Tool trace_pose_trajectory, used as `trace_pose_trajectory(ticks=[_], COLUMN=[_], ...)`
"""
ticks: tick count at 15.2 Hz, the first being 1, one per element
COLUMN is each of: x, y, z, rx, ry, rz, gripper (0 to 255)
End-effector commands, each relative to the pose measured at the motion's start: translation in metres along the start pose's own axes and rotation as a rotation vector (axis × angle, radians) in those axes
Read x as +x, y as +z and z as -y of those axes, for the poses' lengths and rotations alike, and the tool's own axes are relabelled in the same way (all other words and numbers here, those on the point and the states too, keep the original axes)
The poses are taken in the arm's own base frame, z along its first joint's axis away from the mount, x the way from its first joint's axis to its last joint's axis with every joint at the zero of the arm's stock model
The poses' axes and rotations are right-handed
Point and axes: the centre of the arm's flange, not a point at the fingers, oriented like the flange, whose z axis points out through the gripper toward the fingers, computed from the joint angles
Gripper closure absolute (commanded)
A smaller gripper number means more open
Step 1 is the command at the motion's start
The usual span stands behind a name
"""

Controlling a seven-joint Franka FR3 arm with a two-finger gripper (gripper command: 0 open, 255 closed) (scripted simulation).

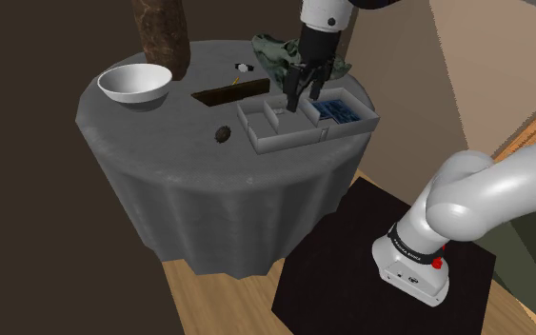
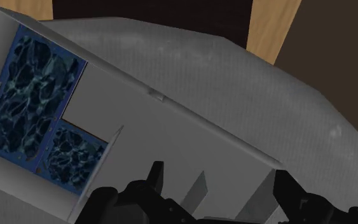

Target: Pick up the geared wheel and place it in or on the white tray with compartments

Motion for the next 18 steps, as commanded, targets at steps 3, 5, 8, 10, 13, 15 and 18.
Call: trace_pose_trajectory(ticks=[3, 5, 8, 10, 13, 15, 18], x=[0.038, 0.056, 0.084, 0.103, 0.131, 0.139, 0.138], y=[0.014, 0.022, 0.034, 0.042, 0.055, 0.064, 0.08], z=[0.039, 0.058, 0.087, 0.106, 0.133, 0.141, 0.14], rx=[-0.017, -0.025, -0.039, -0.048, -0.061, -0.065, -0.065], ry=[0.02, 0.03, 0.044, 0.054, 0.068, 0.072, 0.072], rz=[0.006, 0.009, 0.014, 0.018, 0.023, 0.024, 0.024], gripper=[0, 0, 0, 0, 0, 0, 0])
